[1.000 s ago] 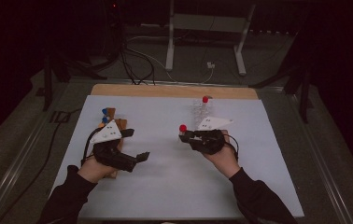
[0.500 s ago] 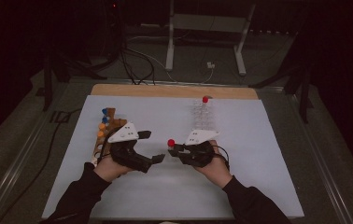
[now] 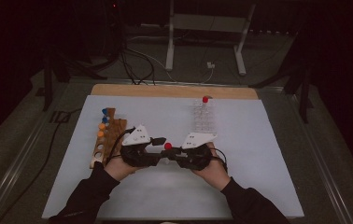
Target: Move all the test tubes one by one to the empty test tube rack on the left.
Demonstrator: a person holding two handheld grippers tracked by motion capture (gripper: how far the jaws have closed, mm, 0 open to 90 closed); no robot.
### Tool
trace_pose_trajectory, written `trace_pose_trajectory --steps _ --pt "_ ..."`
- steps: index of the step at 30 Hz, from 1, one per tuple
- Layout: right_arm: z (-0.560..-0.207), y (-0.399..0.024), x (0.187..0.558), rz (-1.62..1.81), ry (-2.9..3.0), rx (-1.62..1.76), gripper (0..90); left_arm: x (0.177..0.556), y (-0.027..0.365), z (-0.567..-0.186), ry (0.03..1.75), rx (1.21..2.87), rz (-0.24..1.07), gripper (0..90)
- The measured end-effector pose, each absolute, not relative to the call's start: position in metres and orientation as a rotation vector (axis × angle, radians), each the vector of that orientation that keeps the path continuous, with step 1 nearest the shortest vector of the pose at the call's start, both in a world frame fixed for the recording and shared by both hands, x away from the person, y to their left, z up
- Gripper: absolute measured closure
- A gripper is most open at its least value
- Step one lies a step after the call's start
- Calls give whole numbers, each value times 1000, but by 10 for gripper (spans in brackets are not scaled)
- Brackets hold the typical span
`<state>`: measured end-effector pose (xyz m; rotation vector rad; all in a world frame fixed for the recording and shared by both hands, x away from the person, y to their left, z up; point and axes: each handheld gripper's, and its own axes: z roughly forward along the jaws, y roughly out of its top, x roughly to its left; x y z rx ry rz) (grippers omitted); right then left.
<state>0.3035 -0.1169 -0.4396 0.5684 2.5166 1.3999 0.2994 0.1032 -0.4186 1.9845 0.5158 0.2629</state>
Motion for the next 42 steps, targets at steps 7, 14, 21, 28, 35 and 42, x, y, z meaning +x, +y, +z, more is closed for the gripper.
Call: trace_pose_trajectory --steps 7,14,21,28,35,42 --pt "-440 -117 304 1396 2517 572 751 300 101 -420 499 1983 268 694" --pt "-440 -118 305 1394 2518 576 745 300 101 -420 484 1986 273 714" --pt "-438 -120 304 1414 2490 580 574 300 106 -414 478 1986 281 717" --pt "-435 -126 306 1453 2429 645 282 300 119 -401 504 1961 319 716" --pt "-431 -129 307 1470 2392 682 129 299 143 -383 550 1922 360 716" --pt "-431 -132 310 1501 2403 695 0 295 170 -370 600 1903 433 716"
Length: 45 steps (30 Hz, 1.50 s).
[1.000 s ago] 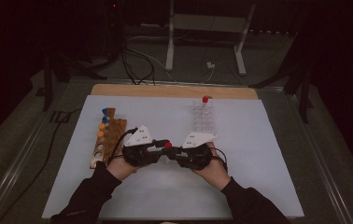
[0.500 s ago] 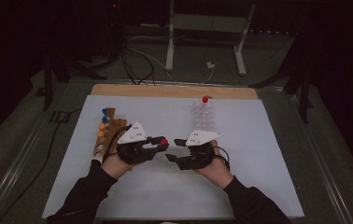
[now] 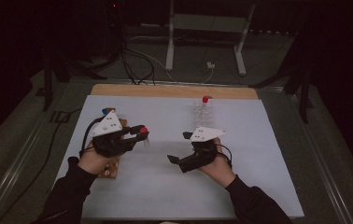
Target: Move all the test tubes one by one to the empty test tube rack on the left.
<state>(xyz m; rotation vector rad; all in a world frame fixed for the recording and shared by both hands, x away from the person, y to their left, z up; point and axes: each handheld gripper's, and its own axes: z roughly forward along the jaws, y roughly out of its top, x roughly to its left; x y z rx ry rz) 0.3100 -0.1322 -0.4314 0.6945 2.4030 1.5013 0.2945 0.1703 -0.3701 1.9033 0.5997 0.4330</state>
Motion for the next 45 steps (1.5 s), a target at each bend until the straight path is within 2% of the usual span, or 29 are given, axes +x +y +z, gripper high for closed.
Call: trace_pose_trajectory --steps 25,35,45 --pt "-429 -134 308 1513 2404 675 0 272 263 -362 845 1843 659 716" --pt "-428 -134 308 1515 2402 677 0 277 277 -384 944 1861 673 716" --pt "-427 -135 308 1516 2401 677 0 282 276 -406 983 1880 618 716"
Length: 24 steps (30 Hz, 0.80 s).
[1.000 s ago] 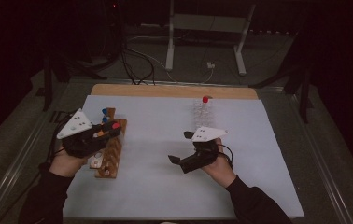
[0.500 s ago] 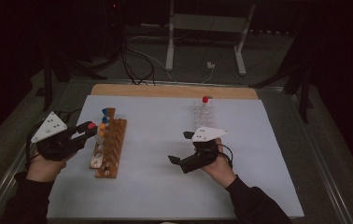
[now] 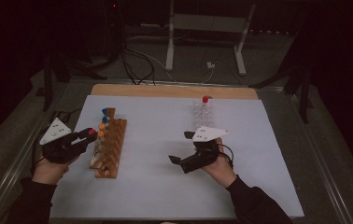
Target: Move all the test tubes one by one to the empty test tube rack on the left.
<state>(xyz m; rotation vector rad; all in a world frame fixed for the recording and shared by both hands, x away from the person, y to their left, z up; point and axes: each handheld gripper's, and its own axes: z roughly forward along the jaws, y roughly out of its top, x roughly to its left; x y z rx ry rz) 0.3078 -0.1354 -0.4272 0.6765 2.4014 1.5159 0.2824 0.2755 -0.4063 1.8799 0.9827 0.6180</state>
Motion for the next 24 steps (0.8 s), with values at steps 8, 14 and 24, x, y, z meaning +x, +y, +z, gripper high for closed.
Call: trace_pose_trajectory --steps 8,14,24 --pt "-427 -136 307 1516 2406 665 0 289 272 -422 1009 1924 590 716" --pt "-426 -137 307 1521 2406 663 0 292 272 -429 1018 1932 571 716" --pt "-426 -137 308 1520 2411 666 0 293 274 -436 1035 1934 550 715"
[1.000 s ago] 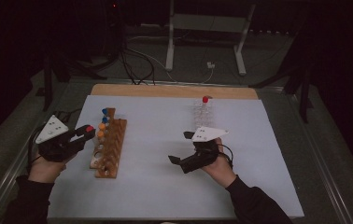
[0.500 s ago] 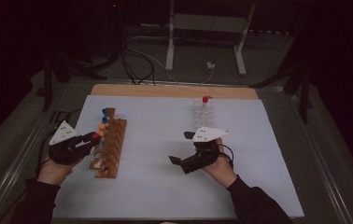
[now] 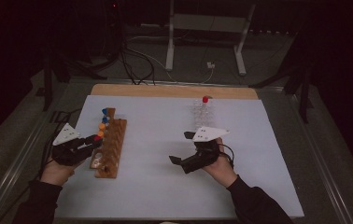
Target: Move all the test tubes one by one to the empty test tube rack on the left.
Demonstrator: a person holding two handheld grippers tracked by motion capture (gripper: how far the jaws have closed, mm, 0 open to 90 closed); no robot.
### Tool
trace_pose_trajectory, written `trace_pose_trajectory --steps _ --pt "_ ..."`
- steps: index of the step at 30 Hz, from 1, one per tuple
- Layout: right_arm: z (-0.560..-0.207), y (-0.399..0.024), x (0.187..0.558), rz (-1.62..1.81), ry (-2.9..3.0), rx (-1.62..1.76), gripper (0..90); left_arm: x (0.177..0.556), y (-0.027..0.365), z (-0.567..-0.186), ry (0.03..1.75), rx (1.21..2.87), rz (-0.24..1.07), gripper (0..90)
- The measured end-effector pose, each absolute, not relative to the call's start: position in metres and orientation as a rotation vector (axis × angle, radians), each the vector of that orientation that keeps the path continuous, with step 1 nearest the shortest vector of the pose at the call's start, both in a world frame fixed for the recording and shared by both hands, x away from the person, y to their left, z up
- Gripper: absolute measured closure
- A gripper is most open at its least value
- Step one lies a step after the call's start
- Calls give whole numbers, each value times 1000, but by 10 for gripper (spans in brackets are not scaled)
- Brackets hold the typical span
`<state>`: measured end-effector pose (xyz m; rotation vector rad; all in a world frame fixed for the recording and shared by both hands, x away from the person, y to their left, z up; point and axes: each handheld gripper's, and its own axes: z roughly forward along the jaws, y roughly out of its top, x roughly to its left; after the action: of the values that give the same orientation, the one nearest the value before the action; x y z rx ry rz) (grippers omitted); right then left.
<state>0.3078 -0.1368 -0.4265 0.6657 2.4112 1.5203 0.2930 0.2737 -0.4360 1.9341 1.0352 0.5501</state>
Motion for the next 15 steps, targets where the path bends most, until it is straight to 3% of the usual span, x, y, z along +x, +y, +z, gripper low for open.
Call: trace_pose_trajectory --steps 15 --pt "-426 -138 309 1521 2410 675 0 291 274 -436 1023 1949 551 711"
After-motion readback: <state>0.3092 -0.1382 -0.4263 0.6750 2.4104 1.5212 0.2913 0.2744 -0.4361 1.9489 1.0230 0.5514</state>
